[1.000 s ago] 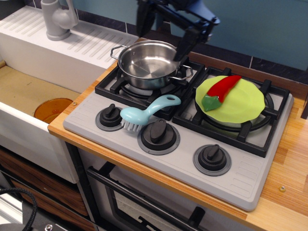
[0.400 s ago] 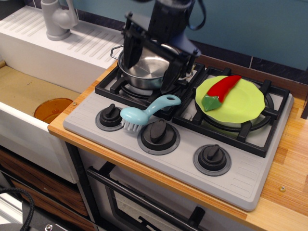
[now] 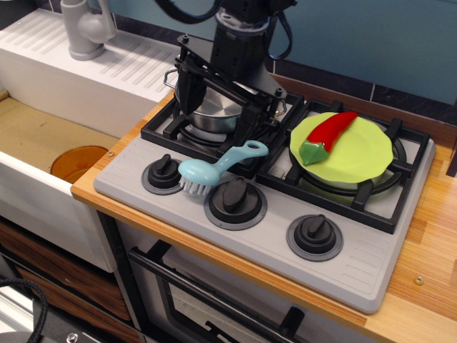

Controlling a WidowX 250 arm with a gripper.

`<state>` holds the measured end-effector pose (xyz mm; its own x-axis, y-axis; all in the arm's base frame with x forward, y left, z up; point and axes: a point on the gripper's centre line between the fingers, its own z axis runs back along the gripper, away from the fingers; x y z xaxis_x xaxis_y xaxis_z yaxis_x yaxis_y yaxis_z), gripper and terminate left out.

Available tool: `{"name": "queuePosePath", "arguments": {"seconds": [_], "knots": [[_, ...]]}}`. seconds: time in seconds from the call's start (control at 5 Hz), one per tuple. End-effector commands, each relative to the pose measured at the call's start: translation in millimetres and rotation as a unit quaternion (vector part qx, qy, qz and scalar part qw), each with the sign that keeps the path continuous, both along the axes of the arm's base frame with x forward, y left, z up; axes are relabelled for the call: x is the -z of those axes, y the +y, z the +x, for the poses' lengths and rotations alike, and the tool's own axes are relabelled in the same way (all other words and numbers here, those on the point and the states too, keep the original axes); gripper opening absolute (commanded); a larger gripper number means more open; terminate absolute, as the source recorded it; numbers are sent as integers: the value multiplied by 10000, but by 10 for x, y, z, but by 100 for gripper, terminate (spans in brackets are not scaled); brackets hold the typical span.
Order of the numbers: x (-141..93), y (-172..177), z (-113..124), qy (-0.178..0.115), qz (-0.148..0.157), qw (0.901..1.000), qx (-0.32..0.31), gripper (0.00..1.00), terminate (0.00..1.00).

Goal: Put redpepper on plate and brush in pot or pan on stove

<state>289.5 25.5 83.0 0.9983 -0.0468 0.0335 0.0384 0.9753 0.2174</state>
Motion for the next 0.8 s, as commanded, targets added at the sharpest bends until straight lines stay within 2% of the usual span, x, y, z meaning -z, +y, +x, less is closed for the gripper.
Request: {"name": "queuePosePath", "arguments": {"seconds": [0.0, 0.6], "knots": [[5, 49, 92, -344, -64, 9994, 43, 100, 0], [129, 2, 41, -301, -141, 9994, -126, 100, 0]]}}
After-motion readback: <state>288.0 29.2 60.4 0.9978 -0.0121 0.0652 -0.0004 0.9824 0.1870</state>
